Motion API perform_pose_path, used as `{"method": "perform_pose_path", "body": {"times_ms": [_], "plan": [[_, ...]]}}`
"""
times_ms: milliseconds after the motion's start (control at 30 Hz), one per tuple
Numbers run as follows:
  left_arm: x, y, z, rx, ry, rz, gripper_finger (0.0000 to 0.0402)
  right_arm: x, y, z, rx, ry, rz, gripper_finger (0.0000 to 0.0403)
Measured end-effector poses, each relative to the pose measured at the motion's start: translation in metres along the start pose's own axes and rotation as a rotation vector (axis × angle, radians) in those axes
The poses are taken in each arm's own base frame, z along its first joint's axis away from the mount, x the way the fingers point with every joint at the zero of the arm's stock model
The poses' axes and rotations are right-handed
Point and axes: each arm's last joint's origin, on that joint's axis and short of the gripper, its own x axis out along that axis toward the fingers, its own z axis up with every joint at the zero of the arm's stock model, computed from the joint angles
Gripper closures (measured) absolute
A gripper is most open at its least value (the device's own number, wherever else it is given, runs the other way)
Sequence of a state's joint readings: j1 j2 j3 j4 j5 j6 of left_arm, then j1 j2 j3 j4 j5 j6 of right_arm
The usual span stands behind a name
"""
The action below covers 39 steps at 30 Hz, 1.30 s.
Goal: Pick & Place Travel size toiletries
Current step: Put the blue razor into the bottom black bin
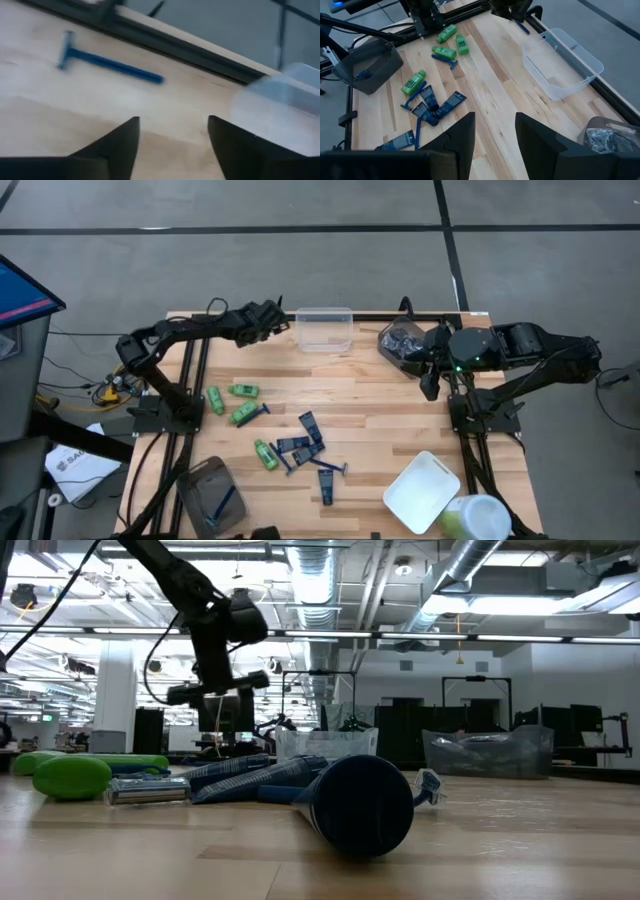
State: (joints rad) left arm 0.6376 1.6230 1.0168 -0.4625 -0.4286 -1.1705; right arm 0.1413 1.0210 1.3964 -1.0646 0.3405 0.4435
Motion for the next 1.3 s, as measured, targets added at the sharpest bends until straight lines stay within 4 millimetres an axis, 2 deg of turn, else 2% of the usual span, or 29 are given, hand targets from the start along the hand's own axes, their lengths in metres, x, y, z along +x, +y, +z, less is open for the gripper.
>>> {"method": "perform_pose_path", "body": {"times_ms": [100,233,267,367,567,733,1100,1300], "plan": [[0.001,-0.001,0.003,0.084,-0.001,-0.022,0.0246,0.0,0.0,0.0,-0.005,-0.004,0.002,0.0269],[0.004,0.002,0.009,0.096,-0.004,-0.01,0.0372,0.0,0.0,0.0,-0.005,-0.004,0.002,0.0269],[0.004,0.002,0.01,0.068,-0.005,-0.007,0.0385,0.0,0.0,0.0,-0.006,-0.003,0.002,0.0269],[0.006,0.005,0.014,-0.016,-0.017,0.008,0.0385,0.0,0.0,0.0,-0.005,-0.003,0.002,0.0269],[0.009,0.017,0.02,-0.026,-0.028,0.113,0.0398,0.0,0.0,0.0,-0.006,-0.003,0.003,0.0269],[0.008,0.024,0.018,-0.049,-0.036,0.19,0.0365,0.0,0.0,0.0,-0.011,-0.002,0.003,0.0269],[0.008,0.031,0.014,-0.14,-0.017,0.252,0.019,0.0,0.0,0.0,-0.034,-0.003,0.002,0.0269],[0.017,0.047,0.004,-0.167,0.002,0.292,0.0141,0.0,0.0,0.0,-0.036,-0.004,0.002,0.0269]]}}
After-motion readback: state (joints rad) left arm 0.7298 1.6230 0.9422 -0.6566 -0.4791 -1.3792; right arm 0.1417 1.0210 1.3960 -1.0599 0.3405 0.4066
